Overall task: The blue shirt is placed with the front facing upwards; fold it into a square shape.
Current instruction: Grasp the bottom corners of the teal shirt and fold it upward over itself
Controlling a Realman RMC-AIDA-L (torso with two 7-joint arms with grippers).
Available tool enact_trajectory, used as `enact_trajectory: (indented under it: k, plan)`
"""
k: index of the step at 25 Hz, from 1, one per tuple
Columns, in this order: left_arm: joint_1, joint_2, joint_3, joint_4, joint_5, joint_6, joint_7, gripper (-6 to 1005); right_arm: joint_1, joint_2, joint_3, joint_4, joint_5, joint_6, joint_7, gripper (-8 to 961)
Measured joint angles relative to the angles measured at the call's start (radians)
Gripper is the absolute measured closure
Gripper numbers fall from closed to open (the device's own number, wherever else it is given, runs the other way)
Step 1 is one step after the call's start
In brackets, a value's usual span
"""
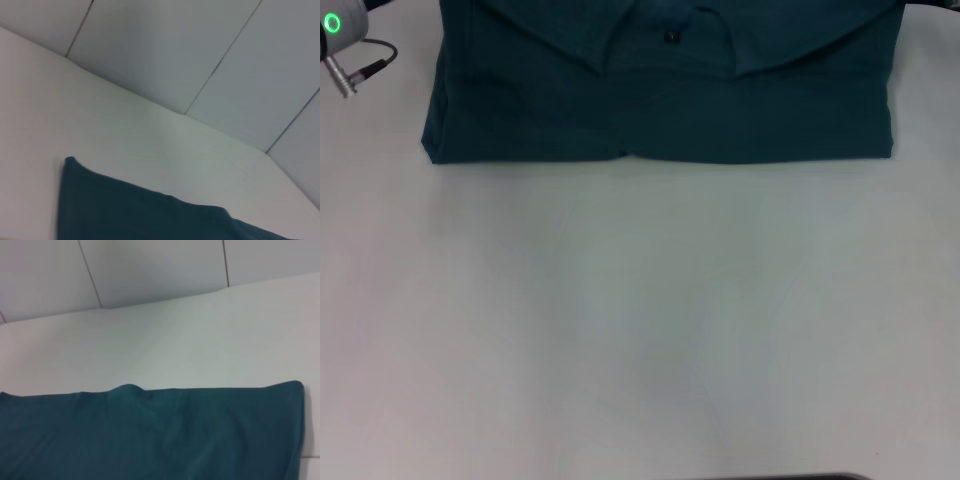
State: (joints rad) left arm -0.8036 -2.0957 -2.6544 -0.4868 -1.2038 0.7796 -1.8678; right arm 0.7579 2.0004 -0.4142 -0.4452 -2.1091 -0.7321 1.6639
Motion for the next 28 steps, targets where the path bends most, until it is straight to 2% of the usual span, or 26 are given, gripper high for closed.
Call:
enact_trajectory:
  k: [5, 10, 16, 18, 22, 27, 28]
  plan:
    - [0.012, -0.015, 0.006, 0.001, -0.016, -0.02, 0.011, 998, -0.003, 0.007, -0.011, 0.013, 0.0, 0.03, -0.015, 926]
    - [0.019, -0.027, 0.007, 0.002, -0.017, -0.032, 0.035, 934, 0.0, 0.009, -0.037, 0.023, 0.001, 0.064, -0.016, 908]
    - [0.023, -0.03, 0.007, 0.003, -0.017, -0.042, 0.051, 857, 0.004, 0.016, -0.083, 0.034, 0.001, 0.12, -0.02, 873]
    - [0.025, -0.03, 0.007, 0.002, -0.018, -0.046, 0.051, 781, 0.004, 0.018, -0.096, 0.034, 0.001, 0.134, -0.021, 861]
    - [0.028, -0.03, 0.007, 0.001, -0.02, -0.046, 0.052, 628, 0.001, 0.019, -0.113, 0.024, 0.003, 0.138, -0.022, 621]
    - [0.029, -0.031, 0.005, -0.001, -0.02, -0.047, 0.052, 420, 0.001, 0.012, -0.114, 0.021, 0.003, 0.138, -0.02, 452]
    - [0.029, -0.031, 0.004, -0.002, -0.02, -0.047, 0.052, 421, 0.0, 0.012, -0.114, 0.021, 0.002, 0.138, -0.019, 419]
